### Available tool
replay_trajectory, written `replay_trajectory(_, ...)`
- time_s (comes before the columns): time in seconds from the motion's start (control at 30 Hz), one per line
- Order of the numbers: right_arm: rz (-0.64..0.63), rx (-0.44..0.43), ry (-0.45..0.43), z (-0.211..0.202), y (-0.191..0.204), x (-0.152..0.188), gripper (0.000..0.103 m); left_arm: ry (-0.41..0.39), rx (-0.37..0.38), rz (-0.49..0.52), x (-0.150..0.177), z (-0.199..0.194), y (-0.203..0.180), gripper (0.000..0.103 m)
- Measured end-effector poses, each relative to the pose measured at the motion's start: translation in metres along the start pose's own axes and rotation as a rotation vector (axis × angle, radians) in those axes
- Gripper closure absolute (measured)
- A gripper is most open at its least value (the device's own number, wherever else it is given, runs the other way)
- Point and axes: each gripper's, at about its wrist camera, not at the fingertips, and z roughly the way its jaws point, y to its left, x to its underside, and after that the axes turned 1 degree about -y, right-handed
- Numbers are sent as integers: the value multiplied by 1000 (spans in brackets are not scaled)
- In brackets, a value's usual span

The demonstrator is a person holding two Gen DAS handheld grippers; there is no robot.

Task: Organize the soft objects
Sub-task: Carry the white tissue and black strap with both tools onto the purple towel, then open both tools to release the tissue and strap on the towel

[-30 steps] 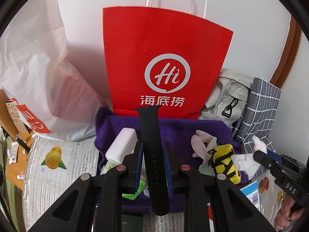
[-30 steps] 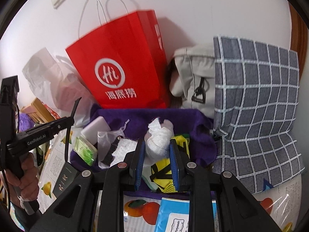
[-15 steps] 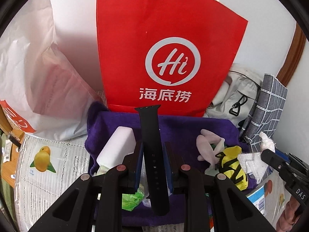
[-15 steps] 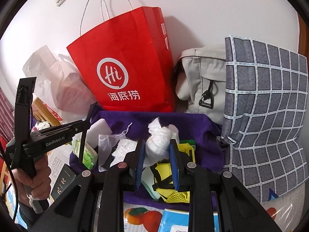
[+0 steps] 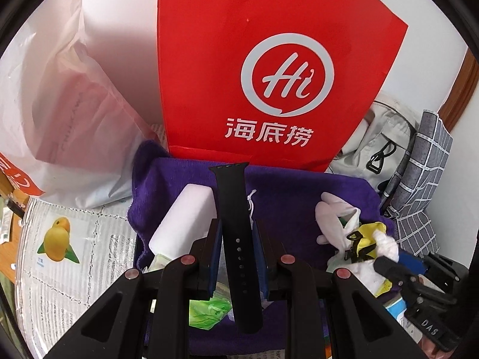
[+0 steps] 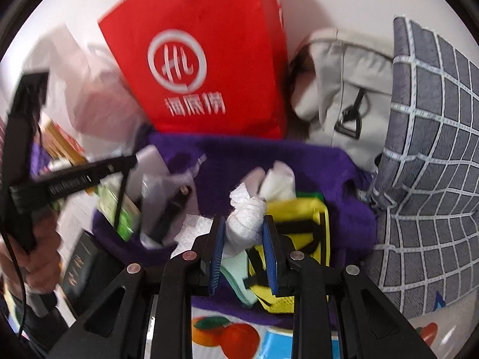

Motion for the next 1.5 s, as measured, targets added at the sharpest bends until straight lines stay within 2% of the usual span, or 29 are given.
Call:
replay_trajectory(0.43, 40, 11, 90, 29, -17, 6, 77, 29, 16, 12, 3, 13, -11, 83)
replay_trajectory(0.7, 22, 9, 109, 40, -13, 6, 76, 94, 88, 27, 10, 30, -22, 83)
replay_trajectory(0.93, 48, 7, 83, 29, -21, 5, 76, 187, 53, 69, 22, 57, -36, 83)
replay_trajectory(1.13, 47, 8, 60, 20, -25, 4, 70, 225, 25, 92, 29, 70, -42, 83)
replay_trajectory(1.5, 52, 10, 39, 10, -27, 2, 53, 236, 43, 105, 26, 67, -53, 82)
